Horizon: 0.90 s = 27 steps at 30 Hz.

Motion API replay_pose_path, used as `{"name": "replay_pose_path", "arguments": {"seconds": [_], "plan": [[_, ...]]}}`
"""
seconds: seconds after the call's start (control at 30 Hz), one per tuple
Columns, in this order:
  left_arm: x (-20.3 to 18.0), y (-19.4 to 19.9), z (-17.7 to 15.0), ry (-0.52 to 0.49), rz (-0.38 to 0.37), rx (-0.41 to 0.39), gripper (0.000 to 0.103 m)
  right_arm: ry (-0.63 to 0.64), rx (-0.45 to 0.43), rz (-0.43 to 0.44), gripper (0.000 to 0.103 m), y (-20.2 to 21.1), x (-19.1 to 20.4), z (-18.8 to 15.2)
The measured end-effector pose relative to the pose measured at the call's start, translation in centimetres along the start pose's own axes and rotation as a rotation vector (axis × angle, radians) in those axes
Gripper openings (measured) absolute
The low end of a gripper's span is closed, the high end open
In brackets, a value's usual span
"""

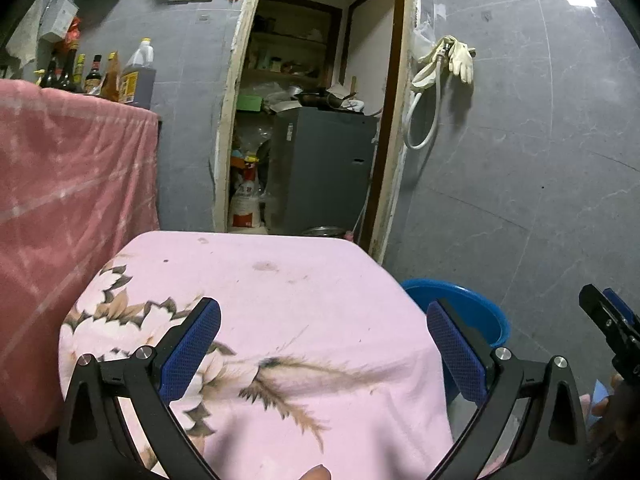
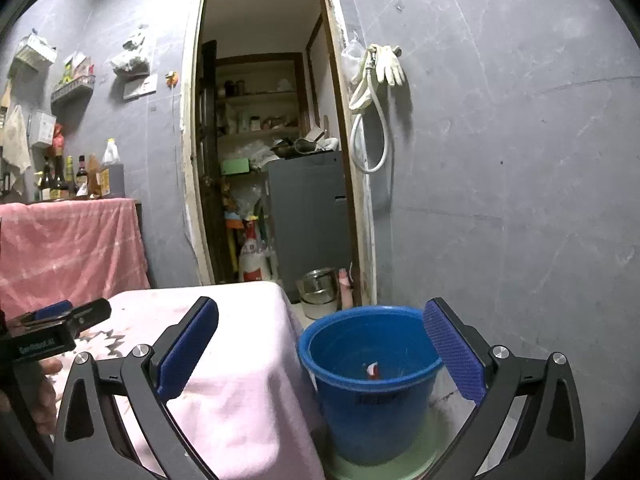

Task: Collect trash

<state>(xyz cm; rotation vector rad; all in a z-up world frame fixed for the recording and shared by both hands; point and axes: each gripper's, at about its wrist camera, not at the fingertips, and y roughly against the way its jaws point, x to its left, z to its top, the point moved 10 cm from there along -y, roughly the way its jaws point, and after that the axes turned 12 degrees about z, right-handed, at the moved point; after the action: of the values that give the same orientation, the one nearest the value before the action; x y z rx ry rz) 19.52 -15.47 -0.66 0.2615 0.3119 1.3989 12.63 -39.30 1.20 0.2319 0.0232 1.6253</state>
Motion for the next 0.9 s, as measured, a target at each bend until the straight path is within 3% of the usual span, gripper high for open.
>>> {"name": "replay_pose_path", "arguments": {"seconds": [0.43,0.9], "plan": [[1.2,2.3,-2.8,-0.024,0.033,-0.011,0.101,0.050,-0.002,0.001,0.103,2.4,1.3,-1.6],[1.2,2.8,-3.5,-0.037,0.037,-0.020,0.101,0.025,0.031,-0.014,0.103,2.4,0.6,-3.0]]}}
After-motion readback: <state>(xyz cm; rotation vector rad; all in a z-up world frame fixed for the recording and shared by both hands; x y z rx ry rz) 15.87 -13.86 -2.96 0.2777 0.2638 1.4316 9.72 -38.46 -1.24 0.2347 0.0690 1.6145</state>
